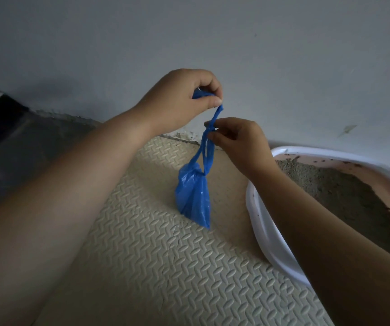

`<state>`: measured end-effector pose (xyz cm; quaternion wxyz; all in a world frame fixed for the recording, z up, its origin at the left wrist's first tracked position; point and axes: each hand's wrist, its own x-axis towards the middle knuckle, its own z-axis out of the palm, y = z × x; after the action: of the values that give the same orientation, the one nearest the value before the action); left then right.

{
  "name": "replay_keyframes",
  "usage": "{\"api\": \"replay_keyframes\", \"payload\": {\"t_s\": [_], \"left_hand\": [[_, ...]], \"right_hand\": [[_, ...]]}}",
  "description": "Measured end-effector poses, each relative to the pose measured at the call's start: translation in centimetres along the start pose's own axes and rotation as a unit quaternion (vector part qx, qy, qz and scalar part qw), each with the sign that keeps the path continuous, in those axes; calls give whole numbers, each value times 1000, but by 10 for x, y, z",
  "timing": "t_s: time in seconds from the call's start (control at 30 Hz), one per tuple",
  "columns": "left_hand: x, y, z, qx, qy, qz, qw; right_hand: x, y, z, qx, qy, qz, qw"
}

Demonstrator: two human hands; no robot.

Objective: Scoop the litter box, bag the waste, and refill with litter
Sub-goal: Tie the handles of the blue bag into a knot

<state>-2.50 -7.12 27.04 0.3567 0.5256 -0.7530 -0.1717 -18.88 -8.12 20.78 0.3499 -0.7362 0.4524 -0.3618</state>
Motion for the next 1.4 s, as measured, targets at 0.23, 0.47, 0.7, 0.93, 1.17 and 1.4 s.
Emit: {"api": "replay_keyframes", "payload": {"t_s": [0.23, 0.47, 0.7, 0.93, 1.17, 1.4], "left_hand": [[-1, -16, 0, 56, 58, 27, 996], [-50, -44, 14, 198, 243, 80, 946], [-55, -61, 71, 1, -80, -155, 985], [-34, -50, 84, -40, -36, -207, 977], [-28, -43, 79, -93, 23, -216, 972], [-10, -15, 80, -193, 20, -232, 953]], "right_hand": [[-1, 3, 2, 4, 17, 16, 1000], [2, 0, -3, -2, 47, 25, 999], [4, -6, 0, -1, 42, 25, 999], [-2, 8, 2, 97, 140, 102, 980], [-62, 60, 61, 22, 0, 223, 975], [-35, 78, 100, 90, 89, 166, 978]]}}
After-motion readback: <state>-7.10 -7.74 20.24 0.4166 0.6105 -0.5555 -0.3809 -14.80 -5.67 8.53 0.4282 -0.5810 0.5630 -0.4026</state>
